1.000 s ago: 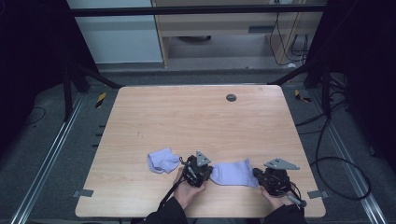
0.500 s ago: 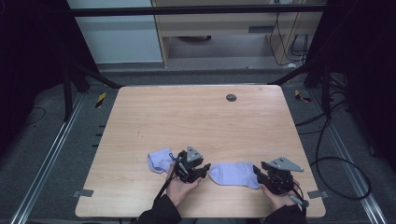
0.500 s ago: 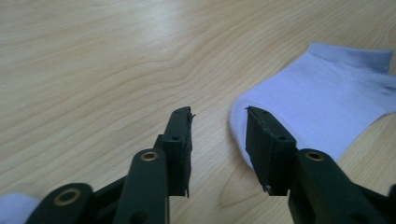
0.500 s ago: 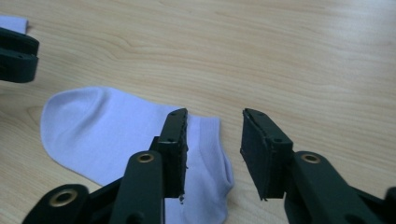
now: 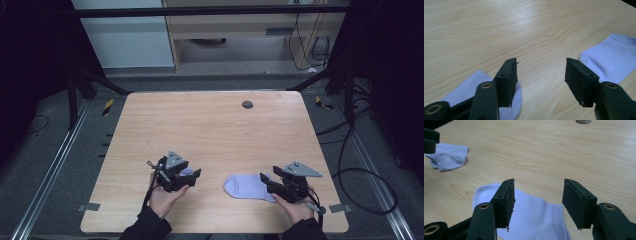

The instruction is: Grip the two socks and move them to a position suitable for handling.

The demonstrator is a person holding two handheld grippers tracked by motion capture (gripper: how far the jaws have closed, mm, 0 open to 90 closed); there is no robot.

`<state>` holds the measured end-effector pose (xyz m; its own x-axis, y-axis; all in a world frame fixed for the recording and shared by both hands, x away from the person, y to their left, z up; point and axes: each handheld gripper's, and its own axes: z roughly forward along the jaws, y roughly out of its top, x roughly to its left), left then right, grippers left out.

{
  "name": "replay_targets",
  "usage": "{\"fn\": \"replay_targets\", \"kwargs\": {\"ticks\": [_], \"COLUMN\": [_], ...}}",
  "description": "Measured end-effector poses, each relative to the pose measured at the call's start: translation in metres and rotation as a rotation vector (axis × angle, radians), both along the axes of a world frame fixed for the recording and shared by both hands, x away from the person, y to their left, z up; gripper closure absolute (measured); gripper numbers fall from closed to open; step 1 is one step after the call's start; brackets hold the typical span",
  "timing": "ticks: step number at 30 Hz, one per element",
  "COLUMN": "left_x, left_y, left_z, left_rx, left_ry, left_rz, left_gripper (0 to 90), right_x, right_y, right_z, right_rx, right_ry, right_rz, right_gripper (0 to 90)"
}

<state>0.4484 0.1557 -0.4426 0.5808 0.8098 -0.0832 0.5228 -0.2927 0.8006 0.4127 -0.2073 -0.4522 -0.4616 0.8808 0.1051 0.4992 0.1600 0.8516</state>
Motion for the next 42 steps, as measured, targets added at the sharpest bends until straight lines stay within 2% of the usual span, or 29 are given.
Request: {"fn": "replay_targets", "kwargs": {"ticks": [3, 10, 15, 20, 26, 32, 42], "left_x": [-0.001, -0.003, -0.008, -0.012, -0.013, -0.012, -0.011], "left_y": [0.017, 0.058, 0.085, 0.108, 0.115, 0.123, 0.131], "left_z": [0.003, 0.004, 0.000, -0.009, -0.016, -0.021, -0.023], "left_rx": [0.011, 0.009, 0.013, 0.015, 0.045, 0.064, 0.043], "left_ry": [-0.013, -0.024, -0.026, -0.004, 0.002, 0.009, 0.018], "left_rz": [0.031, 0.107, 0.164, 0.212, 0.220, 0.232, 0.267], "left_gripper": [41.5, 40.7, 40.6, 41.5, 44.1, 51.9, 58.8], "right_x": [0.002, 0.012, 0.019, 0.024, 0.031, 0.038, 0.049], "right_y": [0.006, 0.026, 0.045, 0.071, 0.104, 0.136, 0.187], "right_z": [0.003, 0.012, 0.019, 0.021, 0.024, 0.022, 0.007], "right_rx": [0.000, -0.014, -0.009, -0.032, -0.048, -0.057, -0.092], "right_ry": [-0.002, -0.012, -0.016, -0.019, -0.018, -0.002, 0.032], "right_rz": [0.030, 0.105, 0.152, 0.211, 0.278, 0.330, 0.399], "right_gripper": [42.2, 40.3, 40.1, 40.3, 42.3, 47.3, 54.5]}}
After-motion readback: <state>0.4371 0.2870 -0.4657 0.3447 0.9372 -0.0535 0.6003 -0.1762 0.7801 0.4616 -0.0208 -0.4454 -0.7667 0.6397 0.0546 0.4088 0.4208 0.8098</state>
